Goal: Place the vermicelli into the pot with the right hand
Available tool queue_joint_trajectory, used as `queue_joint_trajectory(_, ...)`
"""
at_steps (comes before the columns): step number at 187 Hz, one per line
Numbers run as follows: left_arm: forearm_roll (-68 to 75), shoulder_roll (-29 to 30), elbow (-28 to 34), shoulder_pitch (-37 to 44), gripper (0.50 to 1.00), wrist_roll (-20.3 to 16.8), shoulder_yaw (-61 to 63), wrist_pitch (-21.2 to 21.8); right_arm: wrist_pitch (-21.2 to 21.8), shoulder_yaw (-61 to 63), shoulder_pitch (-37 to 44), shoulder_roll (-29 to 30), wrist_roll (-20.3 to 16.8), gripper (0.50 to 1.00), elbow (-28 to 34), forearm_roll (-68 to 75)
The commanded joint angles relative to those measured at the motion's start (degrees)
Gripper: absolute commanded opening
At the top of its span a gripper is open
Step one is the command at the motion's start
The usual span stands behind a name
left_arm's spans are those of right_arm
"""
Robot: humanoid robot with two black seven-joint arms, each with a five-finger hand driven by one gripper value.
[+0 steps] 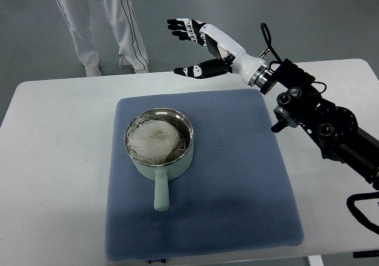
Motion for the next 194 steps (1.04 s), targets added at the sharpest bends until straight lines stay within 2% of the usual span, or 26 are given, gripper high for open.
queue_joint_trajectory(1, 0.0, 0.0, 0.0, 0.0, 1.000, 0.0, 0.0, 0.0, -2.8, -0.2, -1.1, 0.4, 0.0, 0.895, -5.8, 9.6)
queue_joint_trajectory(49, 0.0, 0.0, 0.0, 0.0, 1.000, 0.0, 0.0, 0.0, -5.7, -0.5, -2.6, 1.8, 0.0, 0.893, -14.0, 32.7)
queue_joint_trajectory(94, 0.0, 0.0, 0.0, 0.0, 1.000, 0.0, 0.0, 0.0, -7.0, -0.2, -4.5, 1.9, 0.0, 0.895, -16.1, 43.5)
queue_joint_trajectory(104, 0.0, 0.0, 0.0, 0.0, 1.000, 0.1, 0.0, 0.0, -8.0, -0.1, -4.6, 2.2, 0.0, 0.895, -16.1, 45.7)
queue_joint_trajectory(108, 0.0, 0.0, 0.0, 0.0, 1.000, 0.1, 0.0, 0.0, -9.0, -0.1, -4.6, 2.2, 0.0, 0.909, -16.1, 47.1)
queue_joint_trajectory(134, 0.0, 0.0, 0.0, 0.0, 1.000, 0.0, 0.0, 0.0, -12.9, -0.5, -4.9, 2.2, 0.1, 0.921, -16.1, 48.8)
queue_joint_trajectory(194, 0.0, 0.0, 0.0, 0.0, 1.000, 0.0, 0.0, 0.0, -15.0, -0.8, -5.9, 2.2, 0.7, 0.921, -16.2, 48.5)
